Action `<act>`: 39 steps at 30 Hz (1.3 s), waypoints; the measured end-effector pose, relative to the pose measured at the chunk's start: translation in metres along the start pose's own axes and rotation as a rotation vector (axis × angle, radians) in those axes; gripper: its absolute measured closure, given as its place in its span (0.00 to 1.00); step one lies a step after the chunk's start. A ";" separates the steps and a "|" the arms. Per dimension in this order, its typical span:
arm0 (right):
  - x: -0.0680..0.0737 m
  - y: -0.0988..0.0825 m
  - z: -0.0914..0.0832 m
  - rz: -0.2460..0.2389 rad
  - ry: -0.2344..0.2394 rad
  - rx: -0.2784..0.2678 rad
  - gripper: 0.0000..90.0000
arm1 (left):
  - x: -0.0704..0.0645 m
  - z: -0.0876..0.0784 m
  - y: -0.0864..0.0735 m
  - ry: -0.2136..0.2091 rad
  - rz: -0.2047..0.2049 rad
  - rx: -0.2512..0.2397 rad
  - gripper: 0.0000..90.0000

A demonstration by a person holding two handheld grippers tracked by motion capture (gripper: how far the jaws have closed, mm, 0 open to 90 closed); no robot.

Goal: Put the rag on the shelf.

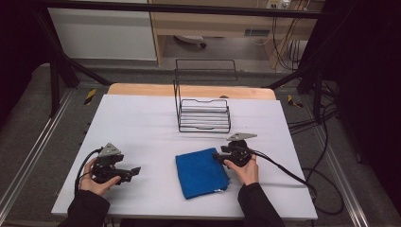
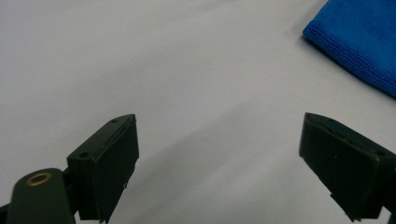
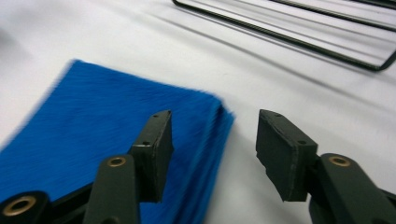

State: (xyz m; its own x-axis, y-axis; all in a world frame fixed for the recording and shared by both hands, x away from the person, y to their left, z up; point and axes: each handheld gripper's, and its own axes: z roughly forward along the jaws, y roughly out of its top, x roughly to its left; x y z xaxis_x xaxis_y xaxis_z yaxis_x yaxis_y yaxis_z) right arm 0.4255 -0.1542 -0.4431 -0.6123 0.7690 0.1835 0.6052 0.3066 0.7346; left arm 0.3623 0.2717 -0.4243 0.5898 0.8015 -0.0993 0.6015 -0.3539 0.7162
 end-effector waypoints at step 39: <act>0.001 -0.017 -0.019 0.126 -0.063 -0.026 0.88 | -0.004 0.002 0.002 -0.027 0.008 -0.003 0.11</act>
State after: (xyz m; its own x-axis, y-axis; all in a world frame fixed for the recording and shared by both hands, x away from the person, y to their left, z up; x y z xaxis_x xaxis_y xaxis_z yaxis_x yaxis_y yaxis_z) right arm 0.4048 -0.1692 -0.4432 -0.4989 0.8342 0.2348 0.6616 0.1917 0.7249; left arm 0.3622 0.2666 -0.4240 0.6089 0.7852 -0.1126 0.5955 -0.3586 0.7189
